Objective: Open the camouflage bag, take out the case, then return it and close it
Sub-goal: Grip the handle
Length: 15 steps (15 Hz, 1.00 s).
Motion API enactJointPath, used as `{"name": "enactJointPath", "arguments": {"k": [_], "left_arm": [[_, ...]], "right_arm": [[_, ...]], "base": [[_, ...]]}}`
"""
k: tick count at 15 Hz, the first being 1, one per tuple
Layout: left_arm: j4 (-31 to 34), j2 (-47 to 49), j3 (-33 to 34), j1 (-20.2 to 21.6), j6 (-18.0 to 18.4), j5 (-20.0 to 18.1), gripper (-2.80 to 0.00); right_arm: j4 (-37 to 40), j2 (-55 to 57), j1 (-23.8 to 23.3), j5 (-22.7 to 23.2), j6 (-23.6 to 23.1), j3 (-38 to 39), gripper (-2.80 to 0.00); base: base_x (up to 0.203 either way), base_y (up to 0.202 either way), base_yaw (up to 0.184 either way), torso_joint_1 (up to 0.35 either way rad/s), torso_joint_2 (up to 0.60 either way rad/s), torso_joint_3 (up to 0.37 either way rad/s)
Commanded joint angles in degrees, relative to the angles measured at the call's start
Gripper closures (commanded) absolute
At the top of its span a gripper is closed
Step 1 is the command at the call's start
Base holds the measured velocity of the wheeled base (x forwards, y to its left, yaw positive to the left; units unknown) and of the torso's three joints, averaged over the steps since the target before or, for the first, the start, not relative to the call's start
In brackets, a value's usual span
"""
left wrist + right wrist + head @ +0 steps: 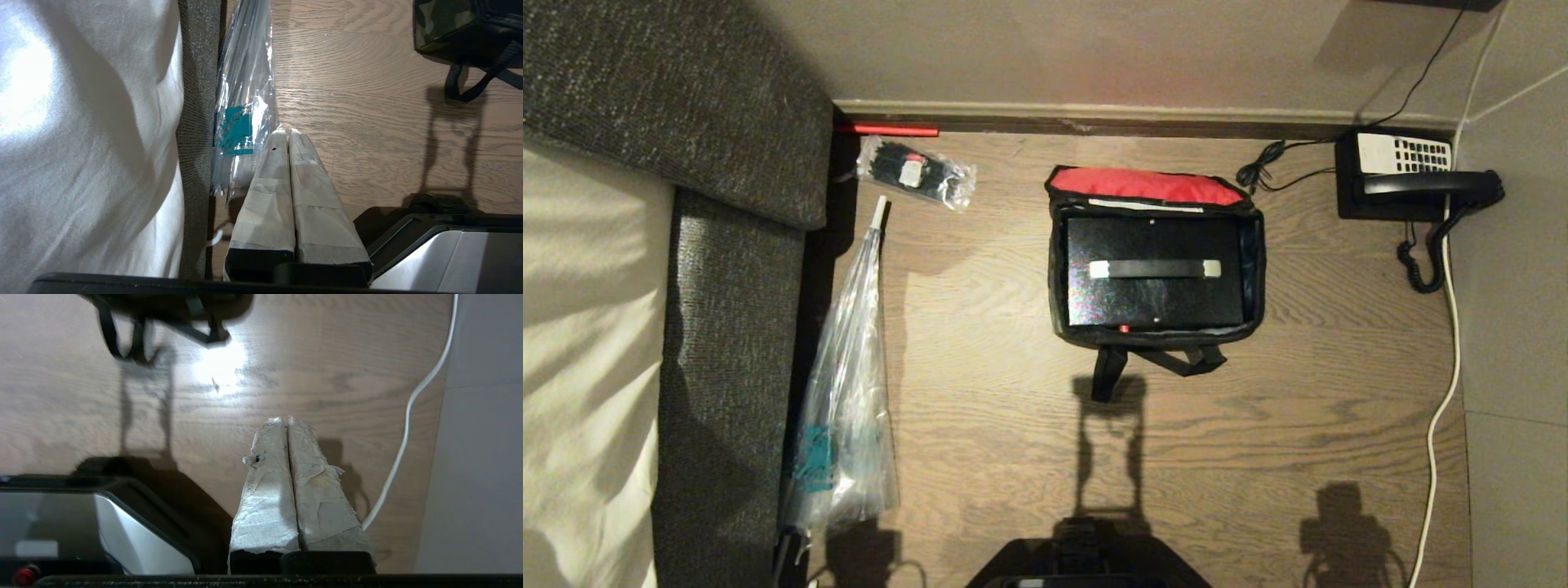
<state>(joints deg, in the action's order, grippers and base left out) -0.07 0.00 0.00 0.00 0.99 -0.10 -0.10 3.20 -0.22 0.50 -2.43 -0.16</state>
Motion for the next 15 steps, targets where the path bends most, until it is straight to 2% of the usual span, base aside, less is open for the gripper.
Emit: {"name": "enactJointPath", "arguments": {"k": [1, 15], "left_arm": [[0.0, 0.0, 0.0, 0.0, 0.0, 0.0, 0.00], [0.2, 0.0, 0.0, 0.0, 1.0, -0.1, 0.00]], "right_arm": [[0.2, -3.3, 0.2, -0.1, 0.4, 0.1, 0.00], [0.1, -3.3, 0.2, -0.2, 1.1, 0.1, 0.00]], "base": [[0.000, 0.000, 0.000, 0.000, 0.00, 0.000], [0.000, 0.000, 0.000, 0.000, 0.00, 0.000]]}}
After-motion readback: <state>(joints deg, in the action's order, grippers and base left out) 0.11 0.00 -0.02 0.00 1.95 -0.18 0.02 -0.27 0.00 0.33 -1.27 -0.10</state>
